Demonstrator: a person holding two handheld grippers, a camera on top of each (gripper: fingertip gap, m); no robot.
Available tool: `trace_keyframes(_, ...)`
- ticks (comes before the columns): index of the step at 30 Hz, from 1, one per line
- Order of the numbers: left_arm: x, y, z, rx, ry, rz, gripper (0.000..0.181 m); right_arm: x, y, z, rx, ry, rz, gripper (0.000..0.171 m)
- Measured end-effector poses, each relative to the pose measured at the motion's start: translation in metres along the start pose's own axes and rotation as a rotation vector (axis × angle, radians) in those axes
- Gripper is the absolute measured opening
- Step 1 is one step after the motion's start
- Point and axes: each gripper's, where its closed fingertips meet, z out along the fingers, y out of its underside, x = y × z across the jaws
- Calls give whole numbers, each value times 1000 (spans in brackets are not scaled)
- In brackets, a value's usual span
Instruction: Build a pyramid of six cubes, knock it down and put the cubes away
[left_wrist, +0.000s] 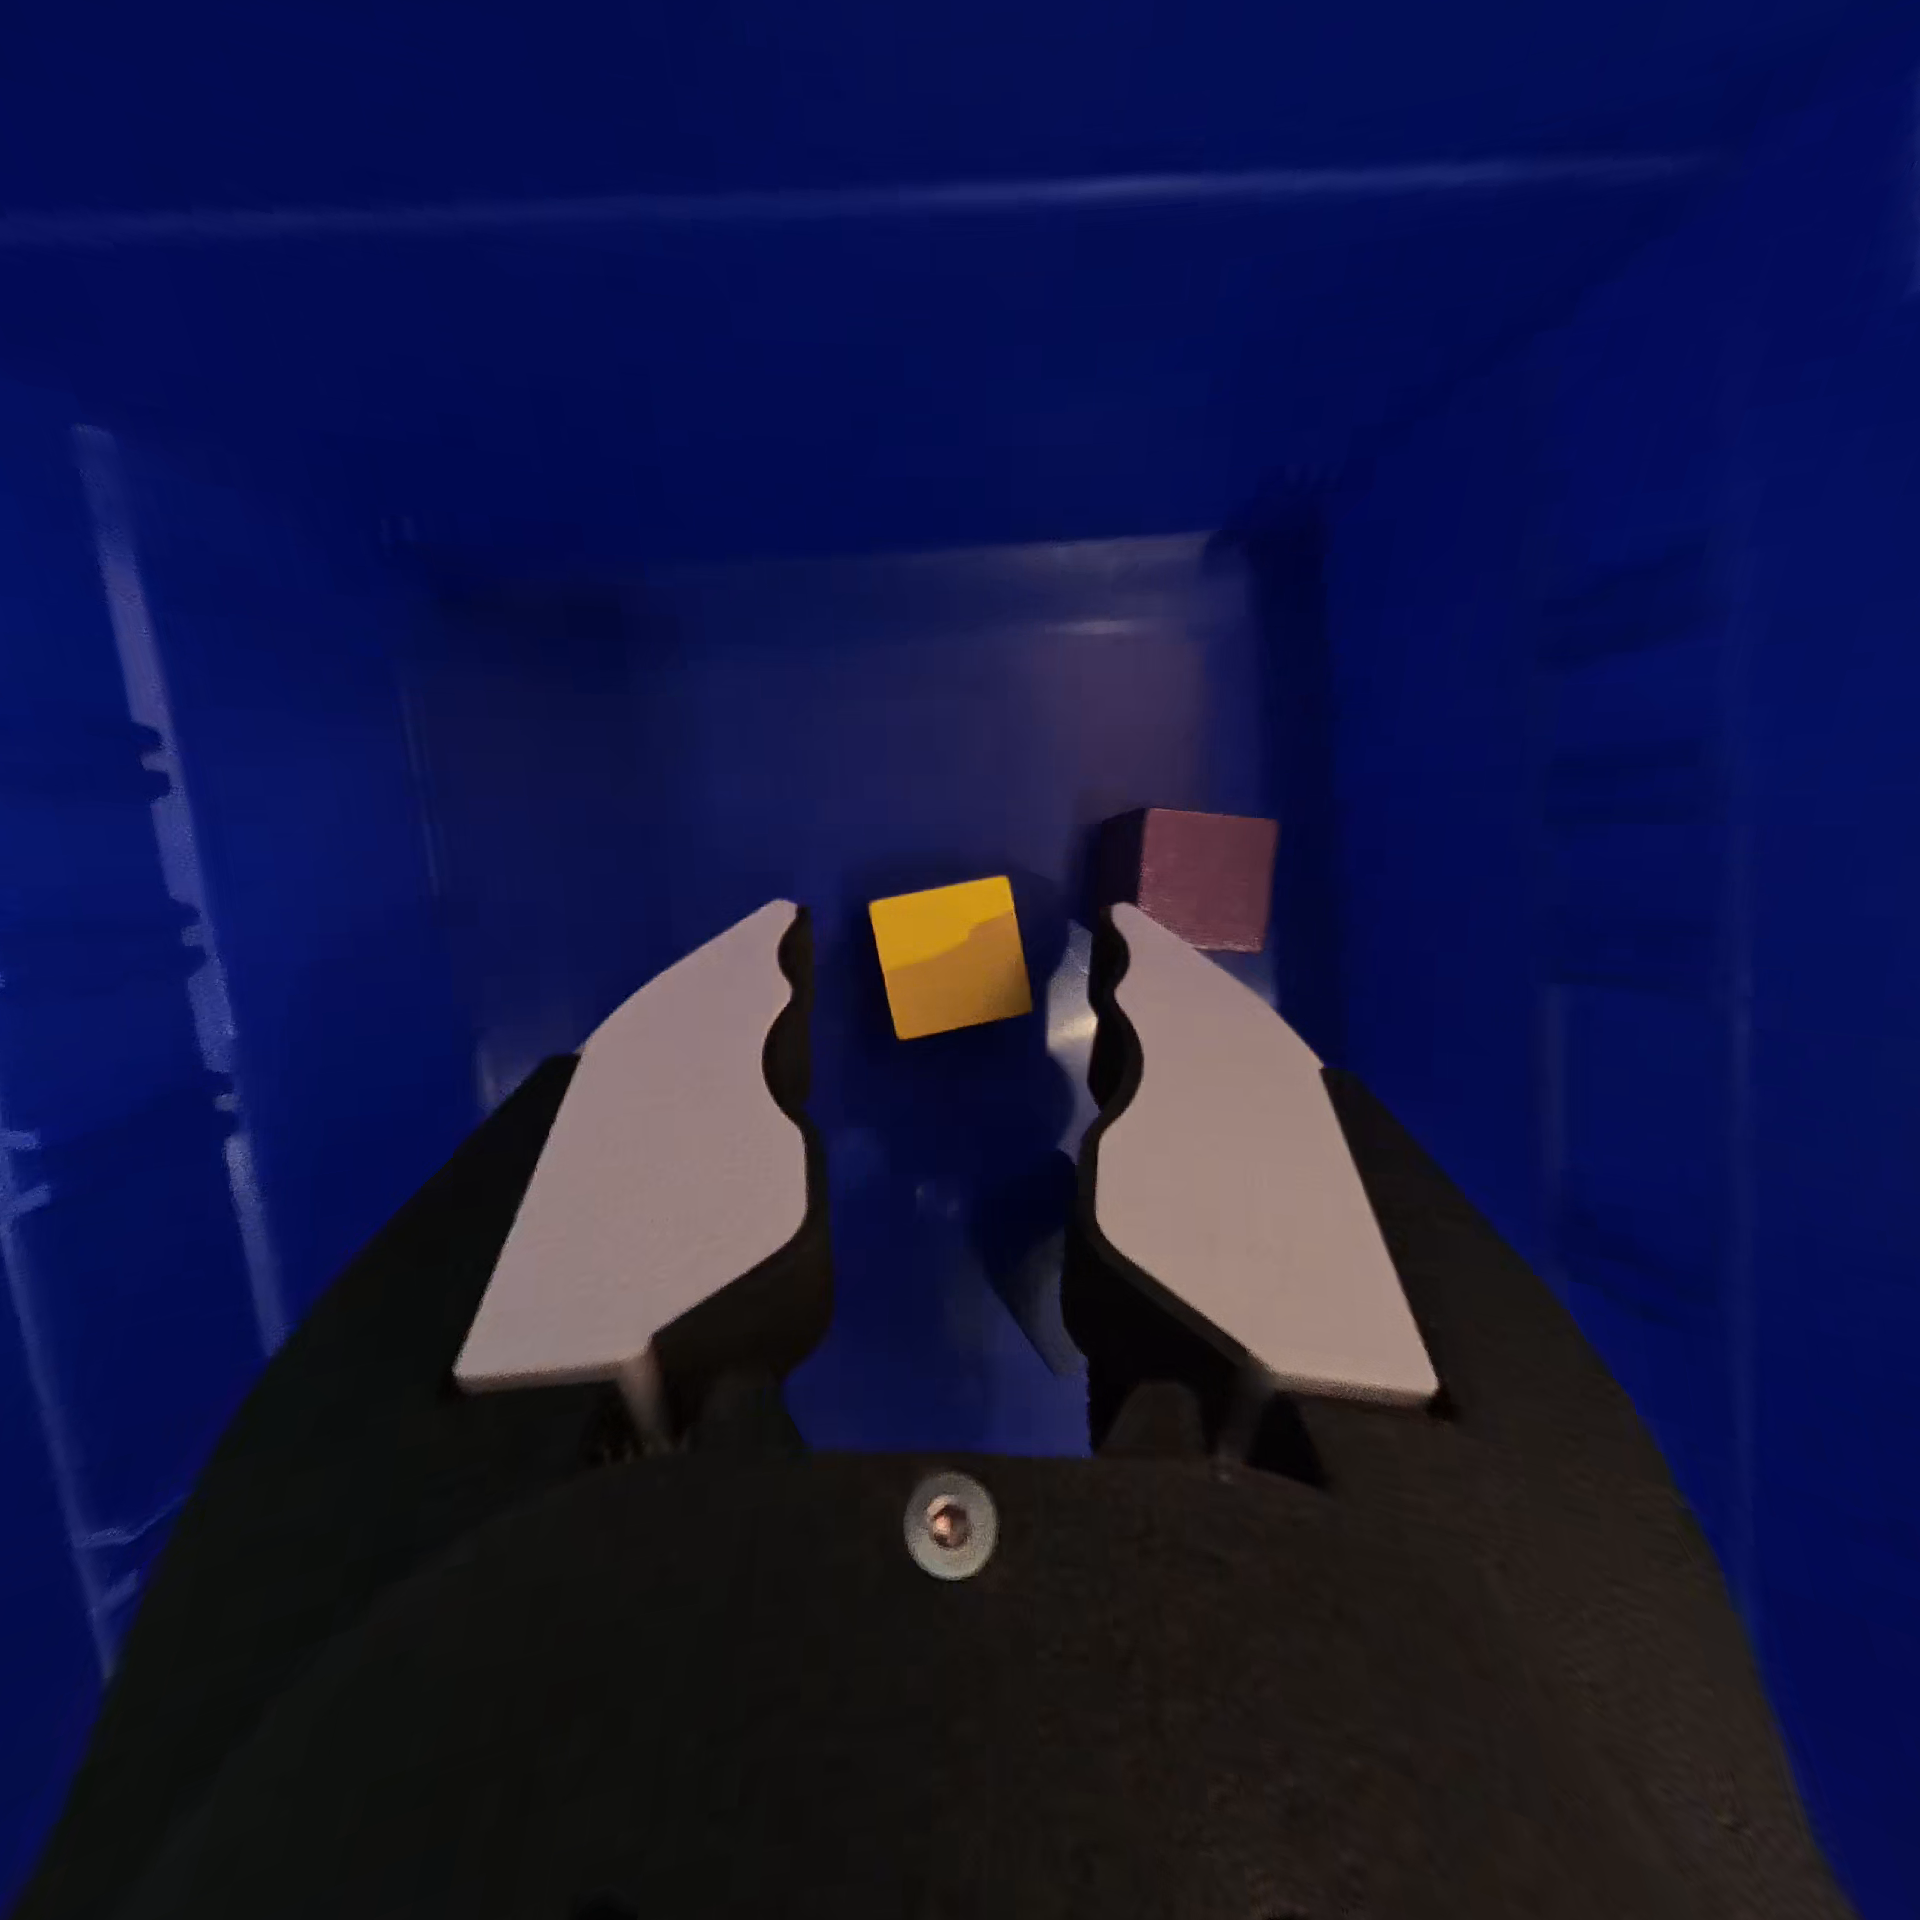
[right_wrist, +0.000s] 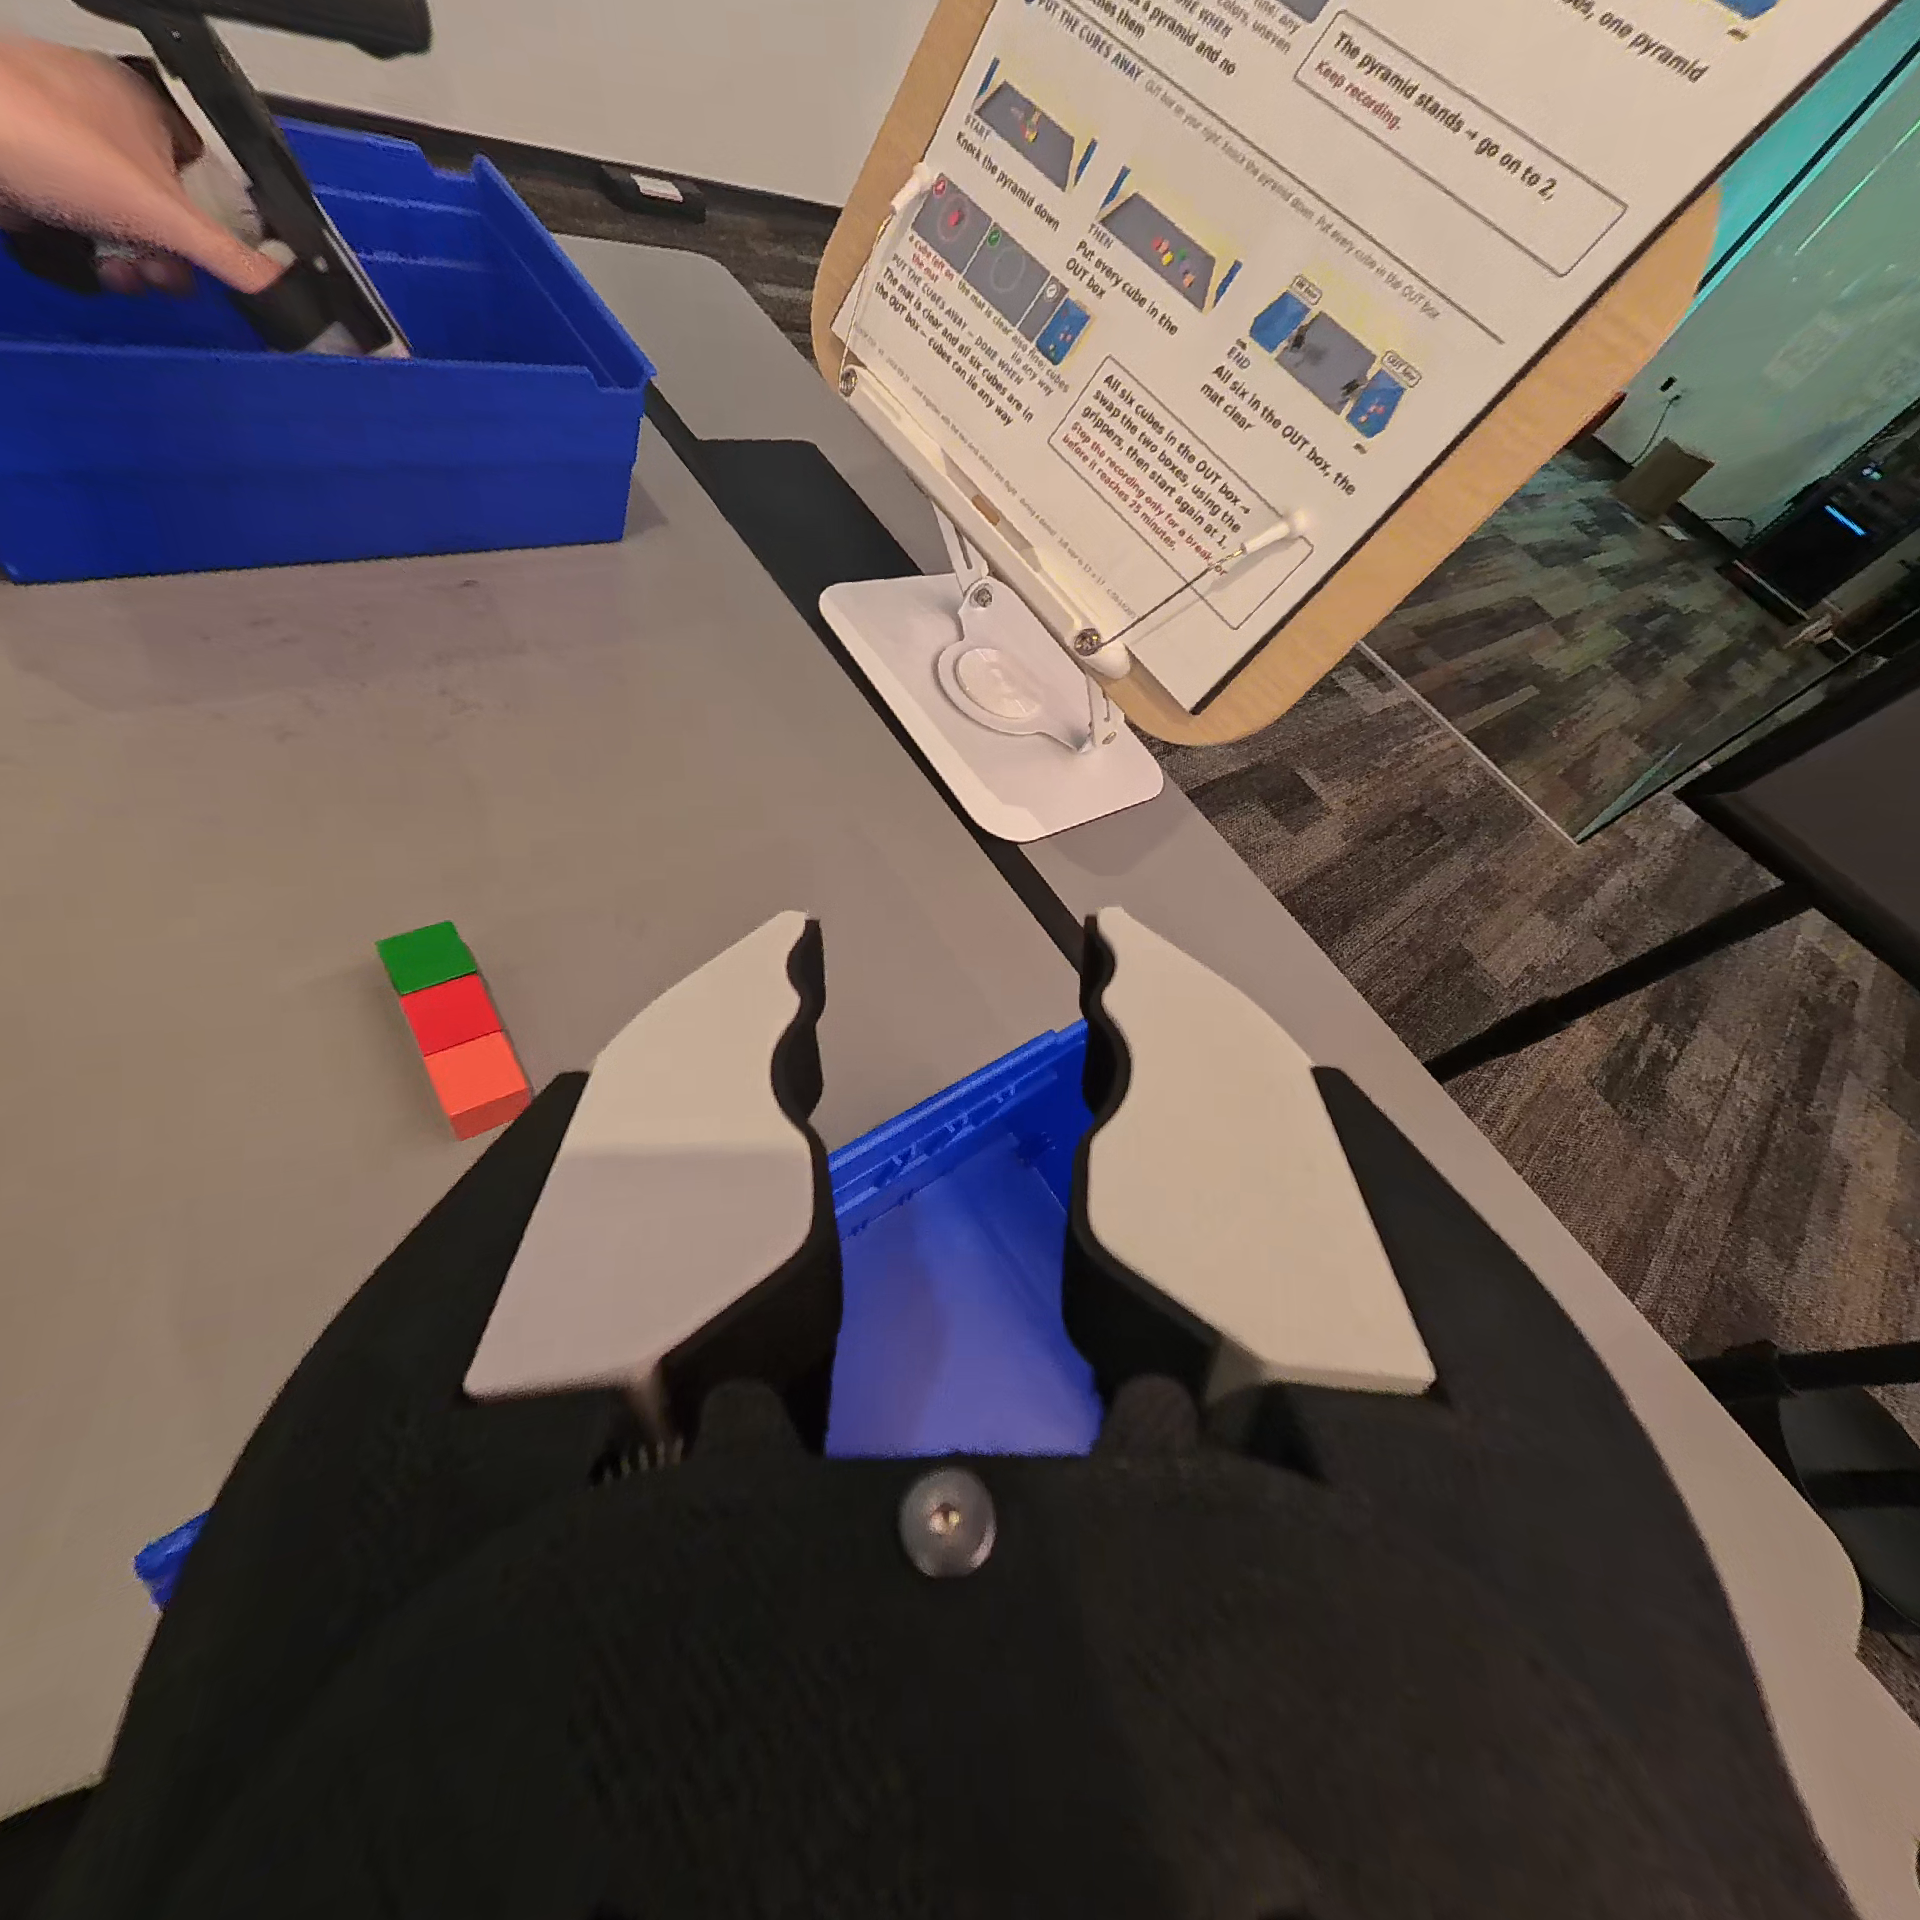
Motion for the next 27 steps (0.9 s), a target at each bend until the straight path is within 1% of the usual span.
trace_keyframes(1,0,1,4,-16,-16,12,51,0,1,1,-5,0,-2,48)
trace_keyframes(2,-1,2,7,-31,-32,28,44,0,2,2,-10,-1,-3,48)
trace_keyframes(3,-2,4,9,-47,-51,48,30,0,2,2,-14,-1,-5,48)
trace_keyframes(7,-9,1,2,-96,-122,155,29,-1,3,1,-20,-5,-13,48)
trace_keyframes(9,-11,-10,-14,-67,-131,172,29,0,2,-1,-12,0,-11,48)
trace_keyframes(12,1,-42,-59,81,-88,171,29,3,0,-4,5,4,-1,48)
trace_keyframes(14,44,-63,-97,213,34,234,28,4,-1,-6,12,8,0,48)
trace_keyframes(16,114,-67,-132,304,202,389,28,3,-3,-6,17,6,-3,48)
trace_keyframes(18,198,-45,-157,318,406,593,29,2,-4,-5,17,4,-5,48)
trace_keyframes(20,275,-10,-171,310,577,815,29,0,-4,-4,13,0,-10,48)
trace_keyframes(21,305,9,-172,293,632,928,28,-1,-4,-3,9,-3,-14,48)
trace_keyframes(23,347,40,-155,234,638,1118,28,-4,-4,-3,4,-10,-23,48)
trace_keyframes(25,370,60,-125,158,585,1236,29,-5,-3,-4,3,-13,-28,48)
trace_keyframes(27,386,73,-98,83,562,1292,28,-5,-3,-8,7,-13,-27,48)
